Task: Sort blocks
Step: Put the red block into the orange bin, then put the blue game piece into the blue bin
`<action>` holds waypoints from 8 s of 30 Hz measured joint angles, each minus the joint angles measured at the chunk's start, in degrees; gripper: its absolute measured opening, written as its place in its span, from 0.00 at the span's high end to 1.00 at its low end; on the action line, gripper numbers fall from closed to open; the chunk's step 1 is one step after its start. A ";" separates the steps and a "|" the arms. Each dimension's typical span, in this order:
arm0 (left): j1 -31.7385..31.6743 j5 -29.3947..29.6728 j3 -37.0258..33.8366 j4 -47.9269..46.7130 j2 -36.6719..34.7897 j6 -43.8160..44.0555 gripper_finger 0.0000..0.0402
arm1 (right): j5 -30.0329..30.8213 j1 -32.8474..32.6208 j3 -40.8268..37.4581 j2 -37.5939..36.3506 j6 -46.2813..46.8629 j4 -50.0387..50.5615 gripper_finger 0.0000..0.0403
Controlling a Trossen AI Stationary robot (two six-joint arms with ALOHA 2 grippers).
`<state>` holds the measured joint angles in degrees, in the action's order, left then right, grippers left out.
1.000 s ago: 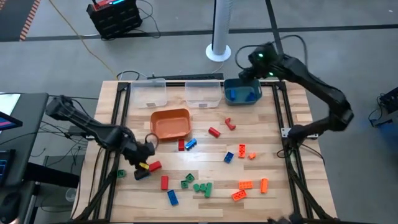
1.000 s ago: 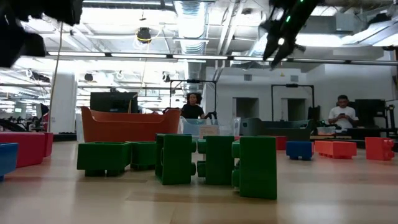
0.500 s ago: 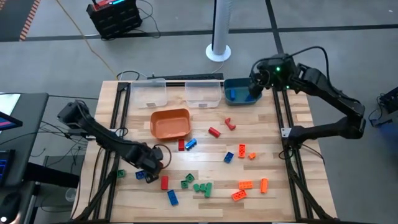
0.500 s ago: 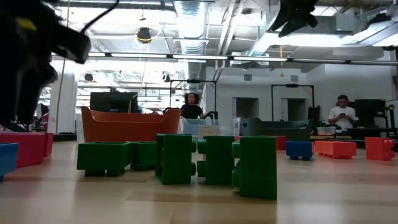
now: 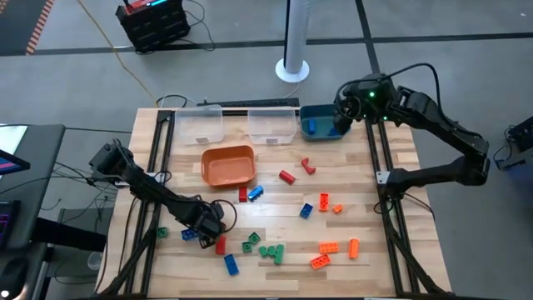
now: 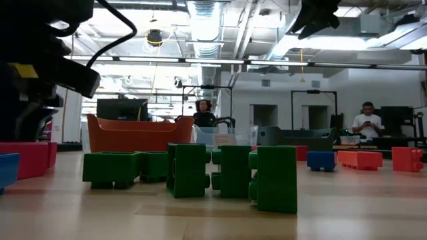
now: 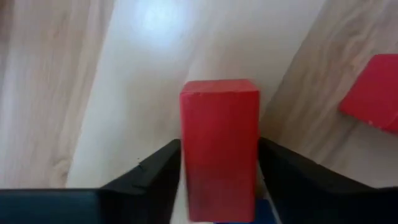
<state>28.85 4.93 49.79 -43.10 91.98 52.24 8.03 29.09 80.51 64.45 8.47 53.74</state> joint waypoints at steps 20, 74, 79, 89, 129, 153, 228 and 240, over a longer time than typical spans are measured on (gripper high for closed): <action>-14.58 1.15 0.01 1.62 -21.69 -6.41 0.69 | -0.22 -0.72 -0.02 0.31 1.27 -0.26 0.47; 6.50 -0.14 12.92 -19.43 -19.62 8.68 0.34 | 7.96 -12.99 -3.04 0.50 1.67 -4.21 0.47; 13.76 -0.25 12.68 -20.62 -12.35 14.53 0.34 | 7.96 -12.97 -3.04 0.50 0.48 -3.09 0.47; 13.87 -1.74 9.37 -17.11 -7.86 14.75 0.34 | 6.85 -13.38 -3.04 0.50 1.07 -3.17 0.47; 13.28 -4.39 -10.87 2.65 -13.62 11.36 0.69 | 9.05 -18.46 -3.02 0.50 10.64 -3.28 0.47; -19.60 -3.72 14.80 20.49 -13.73 -12.31 0.69 | -18.48 -24.46 -2.95 5.89 -22.72 -14.79 0.47; -38.04 -46.95 14.85 37.23 -7.96 0.14 0.68 | -17.24 -32.26 1.18 26.75 -38.32 -28.50 0.69; -42.13 -51.46 14.89 37.47 -7.98 -0.35 0.36 | -16.38 -31.94 6.68 25.11 -34.61 -16.32 0.78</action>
<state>-13.28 -46.53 64.69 -5.63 84.01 51.89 -8.35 -2.85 87.19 89.56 -26.14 37.42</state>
